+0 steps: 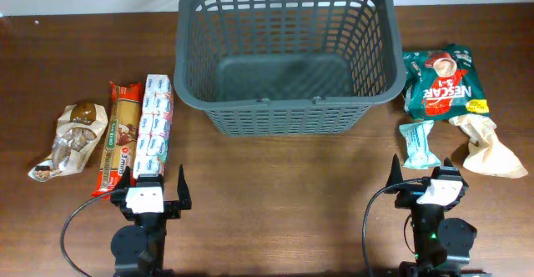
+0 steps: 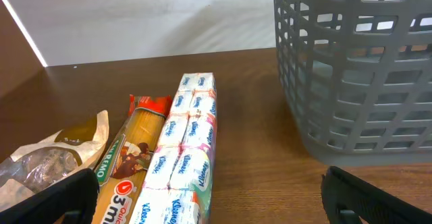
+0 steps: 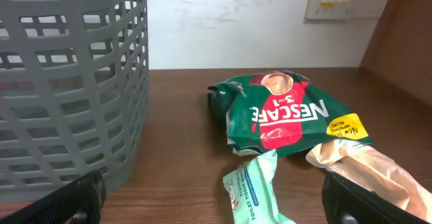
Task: Pack container
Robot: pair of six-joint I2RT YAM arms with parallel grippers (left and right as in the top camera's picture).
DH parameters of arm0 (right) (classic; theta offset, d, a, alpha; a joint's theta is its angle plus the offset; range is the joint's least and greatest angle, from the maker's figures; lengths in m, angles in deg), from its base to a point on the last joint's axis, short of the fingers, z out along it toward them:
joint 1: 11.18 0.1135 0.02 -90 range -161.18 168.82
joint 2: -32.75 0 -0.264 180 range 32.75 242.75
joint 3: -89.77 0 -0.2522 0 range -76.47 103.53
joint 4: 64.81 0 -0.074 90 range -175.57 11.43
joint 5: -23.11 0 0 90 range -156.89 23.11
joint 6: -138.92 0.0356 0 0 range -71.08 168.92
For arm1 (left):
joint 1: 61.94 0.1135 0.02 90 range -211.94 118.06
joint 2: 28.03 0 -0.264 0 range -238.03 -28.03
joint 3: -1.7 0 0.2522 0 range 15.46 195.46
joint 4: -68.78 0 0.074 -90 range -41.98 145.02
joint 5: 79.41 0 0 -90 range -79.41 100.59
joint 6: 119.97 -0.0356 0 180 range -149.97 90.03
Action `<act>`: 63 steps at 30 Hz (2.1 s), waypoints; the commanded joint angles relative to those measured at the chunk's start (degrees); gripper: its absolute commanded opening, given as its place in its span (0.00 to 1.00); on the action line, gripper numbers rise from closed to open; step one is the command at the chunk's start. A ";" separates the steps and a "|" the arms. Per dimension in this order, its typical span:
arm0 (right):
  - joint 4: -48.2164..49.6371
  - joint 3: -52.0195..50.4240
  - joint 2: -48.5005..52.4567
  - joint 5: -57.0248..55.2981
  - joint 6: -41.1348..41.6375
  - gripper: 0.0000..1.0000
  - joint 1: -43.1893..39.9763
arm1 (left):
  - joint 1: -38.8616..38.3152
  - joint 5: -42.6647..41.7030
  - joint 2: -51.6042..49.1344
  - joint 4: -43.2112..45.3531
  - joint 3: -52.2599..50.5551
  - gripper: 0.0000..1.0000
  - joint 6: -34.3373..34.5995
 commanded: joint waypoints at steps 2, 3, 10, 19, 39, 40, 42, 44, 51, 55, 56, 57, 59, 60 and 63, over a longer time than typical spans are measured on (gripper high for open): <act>0.35 -0.52 -0.44 0.33 0.48 0.99 -0.35 | -0.24 -0.46 0.59 0.33 -0.57 0.99 0.13; 0.37 -0.52 -0.44 0.33 0.48 0.99 -0.35 | -0.24 -0.44 0.59 0.33 -0.57 0.99 0.13; -0.02 1.88 -0.17 7.61 20.26 0.99 -0.35 | -0.24 -0.44 0.59 0.33 -0.57 0.99 0.13; -6.80 36.74 34.10 6.32 10.47 0.99 -2.60 | -0.24 -0.44 0.59 0.33 -0.57 0.99 0.13; -39.34 97.50 102.05 8.70 2.73 0.99 -11.93 | -0.24 -0.44 0.59 0.33 -0.57 0.99 0.13; -39.30 97.50 103.93 8.33 2.73 0.99 -11.45 | -0.24 -0.44 0.59 0.33 -0.57 0.99 0.13; -39.30 97.50 107.38 5.07 2.73 0.99 -10.27 | -0.24 -0.44 0.59 0.33 -0.57 0.99 0.13; -39.58 97.50 110.01 0.46 2.64 0.99 -8.96 | -0.24 -0.44 0.59 0.33 -0.57 0.99 0.13; -37.97 97.50 116.15 -9.81 -3.98 0.99 -4.31 | -0.24 -0.44 0.59 0.33 -0.57 0.99 0.13; -36.70 97.48 119.71 -10.29 -4.33 0.99 -4.09 | -0.24 -0.44 0.59 0.33 -0.57 0.99 0.13; -36.70 97.50 120.78 -10.10 -4.37 0.99 -4.09 | -0.24 -0.44 0.59 0.33 -0.57 0.99 0.13; -36.70 97.48 121.81 -10.12 -4.61 0.99 -4.02 | -0.24 -0.44 0.59 0.33 -0.57 0.99 0.13; -36.48 97.48 123.84 -10.29 -4.52 0.99 -3.93 | -0.24 -0.44 0.59 0.33 -0.57 0.99 0.13; -36.15 97.48 124.85 -10.27 -4.52 0.99 -3.93 | -0.24 -0.44 0.59 0.33 -0.57 0.99 0.13; -34.62 97.48 127.38 -10.25 -4.55 0.99 -3.82 | -0.24 -0.44 0.59 0.33 -0.57 0.99 0.13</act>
